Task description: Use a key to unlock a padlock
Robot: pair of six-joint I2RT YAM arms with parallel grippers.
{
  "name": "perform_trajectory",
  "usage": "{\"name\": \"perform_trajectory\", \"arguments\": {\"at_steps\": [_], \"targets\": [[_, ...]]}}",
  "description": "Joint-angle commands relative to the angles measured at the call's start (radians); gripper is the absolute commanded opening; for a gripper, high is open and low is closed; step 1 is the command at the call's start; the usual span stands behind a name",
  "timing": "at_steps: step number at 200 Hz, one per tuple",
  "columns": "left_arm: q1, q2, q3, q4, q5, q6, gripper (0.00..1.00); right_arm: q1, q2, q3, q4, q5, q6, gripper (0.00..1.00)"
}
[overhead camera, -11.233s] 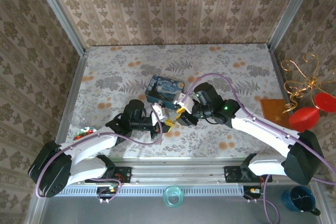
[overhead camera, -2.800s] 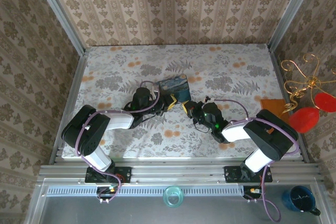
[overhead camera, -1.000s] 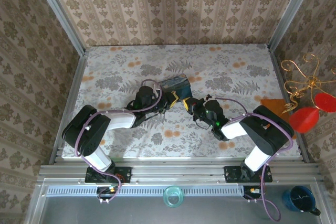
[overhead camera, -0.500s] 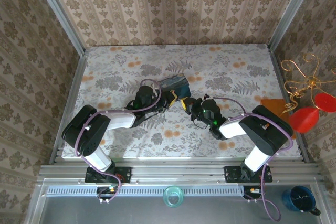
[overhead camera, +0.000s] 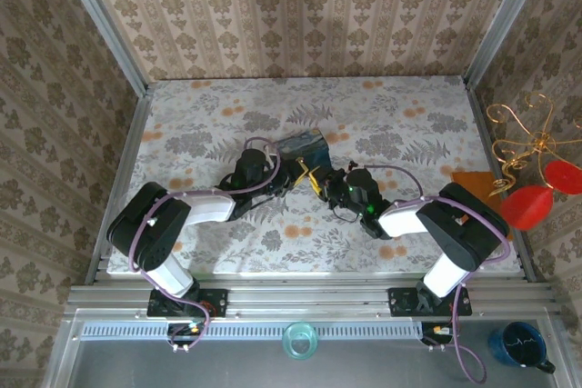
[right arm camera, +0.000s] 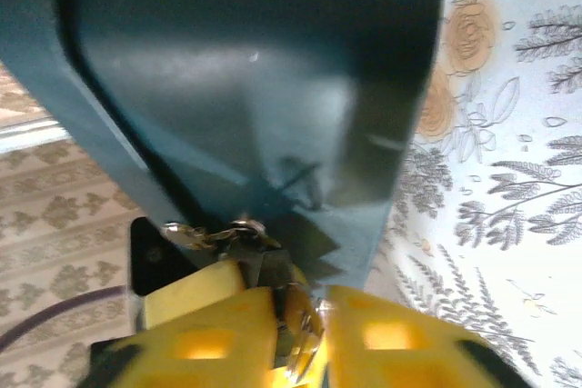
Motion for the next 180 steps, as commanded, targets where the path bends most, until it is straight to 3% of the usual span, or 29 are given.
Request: {"name": "perform_trajectory", "arguments": {"at_steps": [1, 15, 37, 58, 78, 106, 140, 180], "targets": [[0.005, -0.062, 0.035, -0.075, 0.08, 0.13, 0.0, -0.015, -0.082, 0.068, -0.153, -0.117, -0.187, 0.43], [0.028, -0.061, 0.049, -0.155, 0.076, 0.192, 0.0, -0.049, -0.108, 0.073, -0.223, -0.149, -0.294, 0.49], [0.067, -0.052, 0.036, -0.168, 0.081, 0.208, 0.0, -0.113, -0.125, 0.1, -0.334, -0.247, -0.458, 0.51], [0.097, -0.056, 0.024, -0.183, 0.089, 0.217, 0.0, -0.112, -0.154, 0.145, -0.45, -0.293, -0.655, 0.49], [0.112, -0.078, 0.023, -0.229, 0.086, 0.244, 0.0, -0.065, -0.219, 0.152, -0.533, -0.225, -0.888, 0.44], [0.118, -0.11, 0.026, -0.293, 0.086, 0.27, 0.0, 0.083, -0.31, 0.183, -0.681, -0.009, -1.312, 0.44], [0.118, -0.158, 0.019, -0.347, 0.094, 0.282, 0.0, 0.158, -0.318, 0.063, -0.435, 0.043, -1.619, 0.45], [0.123, -0.209, -0.007, -0.38, 0.107, 0.289, 0.0, 0.199, -0.226, 0.089, -0.4, 0.085, -1.855, 0.45]]}}
